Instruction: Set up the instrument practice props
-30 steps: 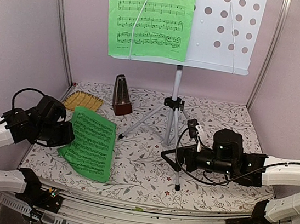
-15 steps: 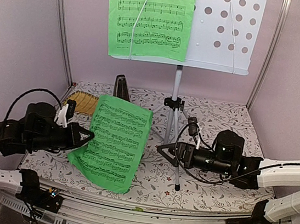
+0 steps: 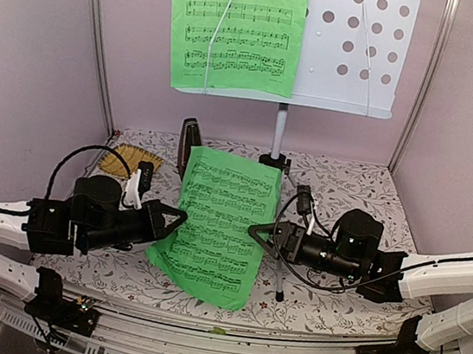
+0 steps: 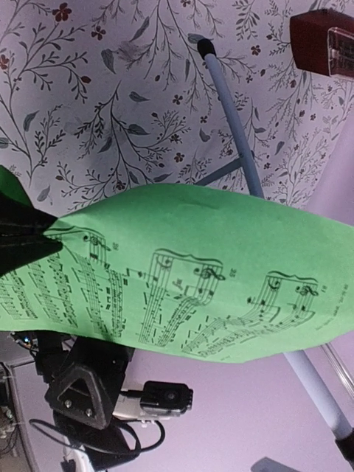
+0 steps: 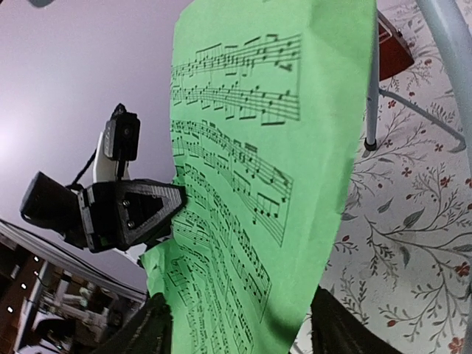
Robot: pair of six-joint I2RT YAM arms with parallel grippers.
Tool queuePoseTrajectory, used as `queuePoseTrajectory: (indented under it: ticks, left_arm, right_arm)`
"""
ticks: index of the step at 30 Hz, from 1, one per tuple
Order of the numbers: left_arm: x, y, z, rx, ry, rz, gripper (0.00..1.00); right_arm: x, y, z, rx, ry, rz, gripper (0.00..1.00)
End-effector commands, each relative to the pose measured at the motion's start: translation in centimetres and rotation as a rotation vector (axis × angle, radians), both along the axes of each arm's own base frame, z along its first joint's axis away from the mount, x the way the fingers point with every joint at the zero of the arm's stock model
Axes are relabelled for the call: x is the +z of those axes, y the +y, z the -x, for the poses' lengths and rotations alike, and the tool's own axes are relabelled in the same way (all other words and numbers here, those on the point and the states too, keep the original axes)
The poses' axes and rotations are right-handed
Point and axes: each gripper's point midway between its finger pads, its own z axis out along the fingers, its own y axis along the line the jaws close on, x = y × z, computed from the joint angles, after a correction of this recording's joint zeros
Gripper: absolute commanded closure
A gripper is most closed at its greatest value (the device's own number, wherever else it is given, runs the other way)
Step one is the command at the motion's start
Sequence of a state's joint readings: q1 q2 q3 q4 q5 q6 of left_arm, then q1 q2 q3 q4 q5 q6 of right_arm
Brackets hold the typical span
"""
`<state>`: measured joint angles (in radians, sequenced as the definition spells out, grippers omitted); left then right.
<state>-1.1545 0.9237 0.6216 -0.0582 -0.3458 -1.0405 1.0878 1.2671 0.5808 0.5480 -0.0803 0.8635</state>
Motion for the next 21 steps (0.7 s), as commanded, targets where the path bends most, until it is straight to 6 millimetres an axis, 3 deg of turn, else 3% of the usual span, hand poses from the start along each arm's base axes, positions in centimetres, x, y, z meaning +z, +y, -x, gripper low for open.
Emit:
queuePoseTrajectory:
  ticks: [1, 3, 6, 7, 13, 21]
  left_arm:
    - [2.3, -1.7, 0.0, -0.036, -0.078, 0.078, 1.00]
    - [2.6, -2.0, 0.1, -0.050, -0.091, 0.083, 0.99]
    - [2.6, -2.2, 0.2, -0.069, -0.104, 0.071, 0.88]
    - [2.5, -2.2, 0.3, -0.077, -0.111, 0.065, 0.83]
    - [2.4, -1.7, 0.4, -0.138, -0.201, -0.035, 0.39]
    - [3.1, -1.1, 0.4, -0.335, -0.328, -0.076, 0.14]
  right_arm:
    - [2.0, -0.1, -0.3, -0.030, -0.019, -0.050, 0.49]
    - [2.3, -0.2, -0.4, -0.040, -0.025, -0.052, 0.64]
    - [3.1, -0.5, -0.7, -0.055, -0.048, -0.039, 0.95]
    - [3.3, -0.7, -0.7, -0.056, -0.061, -0.032, 1.00]
    - [6.1, -1.5, 0.8, 0.022, -0.196, -0.008, 1.00]
    - [9.0, -3.3, 4.4, 0.206, -0.360, -0.021, 1.00]
